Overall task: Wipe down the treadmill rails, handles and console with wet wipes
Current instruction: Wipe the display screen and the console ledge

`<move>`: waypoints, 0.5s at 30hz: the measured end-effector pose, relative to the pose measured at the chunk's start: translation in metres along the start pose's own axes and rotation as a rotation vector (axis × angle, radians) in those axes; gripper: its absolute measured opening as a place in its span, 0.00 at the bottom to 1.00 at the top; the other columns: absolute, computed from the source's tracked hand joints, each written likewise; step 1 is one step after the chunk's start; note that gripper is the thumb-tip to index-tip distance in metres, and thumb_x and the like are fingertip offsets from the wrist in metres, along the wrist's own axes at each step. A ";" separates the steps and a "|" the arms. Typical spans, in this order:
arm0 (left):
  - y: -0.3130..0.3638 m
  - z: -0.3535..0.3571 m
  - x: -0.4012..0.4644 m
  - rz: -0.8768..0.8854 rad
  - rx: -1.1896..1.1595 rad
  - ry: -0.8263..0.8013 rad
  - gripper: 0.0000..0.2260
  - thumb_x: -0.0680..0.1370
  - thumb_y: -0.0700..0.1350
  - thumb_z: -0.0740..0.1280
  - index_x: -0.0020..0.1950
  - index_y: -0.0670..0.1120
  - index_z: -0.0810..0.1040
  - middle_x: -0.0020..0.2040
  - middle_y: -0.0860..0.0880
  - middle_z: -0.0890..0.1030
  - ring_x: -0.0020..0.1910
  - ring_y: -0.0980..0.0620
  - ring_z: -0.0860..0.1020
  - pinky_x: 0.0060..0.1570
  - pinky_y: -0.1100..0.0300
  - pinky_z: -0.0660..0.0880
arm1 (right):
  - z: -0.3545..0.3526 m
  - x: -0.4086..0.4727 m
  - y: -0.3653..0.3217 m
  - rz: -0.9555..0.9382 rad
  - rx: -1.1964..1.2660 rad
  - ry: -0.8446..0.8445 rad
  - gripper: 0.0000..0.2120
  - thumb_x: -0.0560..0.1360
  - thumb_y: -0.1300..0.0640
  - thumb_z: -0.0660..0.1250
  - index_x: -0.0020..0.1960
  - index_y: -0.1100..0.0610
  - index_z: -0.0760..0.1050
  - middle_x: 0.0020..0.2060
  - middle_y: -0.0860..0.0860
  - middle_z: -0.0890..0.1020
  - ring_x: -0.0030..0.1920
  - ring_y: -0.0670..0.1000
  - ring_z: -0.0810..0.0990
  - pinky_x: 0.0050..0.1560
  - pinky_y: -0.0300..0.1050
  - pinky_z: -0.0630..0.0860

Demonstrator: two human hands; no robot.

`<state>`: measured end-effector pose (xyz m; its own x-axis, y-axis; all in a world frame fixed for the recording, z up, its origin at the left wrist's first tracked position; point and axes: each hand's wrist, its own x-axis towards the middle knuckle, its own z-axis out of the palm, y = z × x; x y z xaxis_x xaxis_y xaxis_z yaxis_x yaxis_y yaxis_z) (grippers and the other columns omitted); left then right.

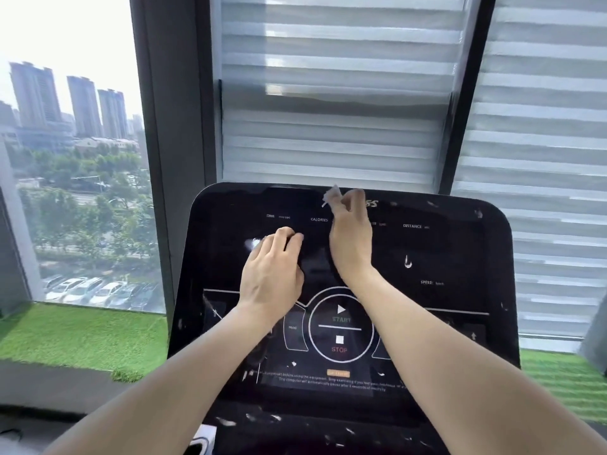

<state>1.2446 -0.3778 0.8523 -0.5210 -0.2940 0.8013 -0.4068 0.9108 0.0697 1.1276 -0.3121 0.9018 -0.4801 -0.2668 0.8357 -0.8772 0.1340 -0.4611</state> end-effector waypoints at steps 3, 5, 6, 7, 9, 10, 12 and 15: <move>-0.007 0.000 0.001 -0.004 0.016 -0.004 0.23 0.67 0.39 0.72 0.62 0.42 0.76 0.59 0.46 0.77 0.54 0.47 0.78 0.56 0.54 0.75 | 0.019 0.011 -0.020 -0.200 -0.109 -0.102 0.11 0.80 0.45 0.55 0.43 0.49 0.65 0.44 0.41 0.78 0.45 0.45 0.75 0.44 0.46 0.69; -0.008 0.000 0.003 -0.008 0.026 -0.008 0.22 0.67 0.39 0.71 0.62 0.42 0.77 0.59 0.46 0.76 0.54 0.46 0.78 0.57 0.53 0.74 | 0.024 0.017 -0.028 -0.196 -0.074 -0.160 0.11 0.81 0.47 0.53 0.44 0.52 0.64 0.50 0.47 0.79 0.49 0.49 0.76 0.47 0.49 0.70; -0.007 0.000 0.004 -0.009 0.030 -0.011 0.22 0.68 0.39 0.71 0.62 0.43 0.76 0.59 0.46 0.76 0.55 0.47 0.77 0.58 0.53 0.74 | 0.022 0.019 -0.029 -0.193 -0.082 -0.170 0.10 0.81 0.48 0.52 0.45 0.52 0.64 0.51 0.48 0.78 0.49 0.50 0.75 0.47 0.50 0.70; -0.006 0.000 0.005 -0.006 0.030 -0.013 0.22 0.68 0.39 0.71 0.63 0.43 0.76 0.59 0.47 0.76 0.55 0.47 0.77 0.58 0.53 0.73 | 0.018 0.022 -0.025 -0.177 -0.095 -0.171 0.10 0.82 0.49 0.52 0.45 0.53 0.64 0.50 0.48 0.77 0.48 0.50 0.75 0.46 0.50 0.69; 0.001 0.002 0.007 0.007 0.025 -0.009 0.22 0.68 0.39 0.71 0.62 0.43 0.76 0.59 0.47 0.76 0.54 0.47 0.77 0.59 0.52 0.73 | 0.006 0.028 -0.009 -0.101 -0.064 -0.161 0.08 0.82 0.52 0.51 0.46 0.50 0.66 0.47 0.47 0.73 0.43 0.50 0.71 0.42 0.49 0.67; 0.006 0.004 0.008 0.013 0.022 -0.006 0.22 0.68 0.38 0.71 0.62 0.43 0.77 0.59 0.47 0.76 0.54 0.47 0.78 0.59 0.52 0.73 | -0.001 0.031 0.006 -0.006 -0.023 -0.167 0.09 0.82 0.56 0.51 0.50 0.49 0.69 0.47 0.48 0.69 0.42 0.50 0.67 0.41 0.48 0.64; 0.019 0.008 0.010 0.030 0.015 0.001 0.22 0.67 0.38 0.72 0.61 0.43 0.77 0.58 0.47 0.77 0.53 0.47 0.78 0.60 0.52 0.73 | -0.019 0.034 0.029 0.172 0.055 -0.096 0.14 0.80 0.62 0.51 0.61 0.56 0.71 0.49 0.48 0.61 0.45 0.50 0.63 0.44 0.44 0.61; 0.042 0.014 0.017 0.082 -0.001 0.015 0.23 0.65 0.38 0.73 0.60 0.42 0.78 0.57 0.47 0.77 0.52 0.47 0.79 0.59 0.51 0.73 | -0.054 0.032 0.052 0.198 0.115 -0.036 0.09 0.81 0.56 0.52 0.52 0.46 0.70 0.43 0.45 0.66 0.39 0.49 0.67 0.41 0.45 0.65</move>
<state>1.2080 -0.3491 0.8609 -0.5417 -0.2137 0.8130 -0.3620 0.9322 0.0039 1.0663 -0.2622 0.9211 -0.6399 -0.2808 0.7153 -0.7581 0.0783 -0.6475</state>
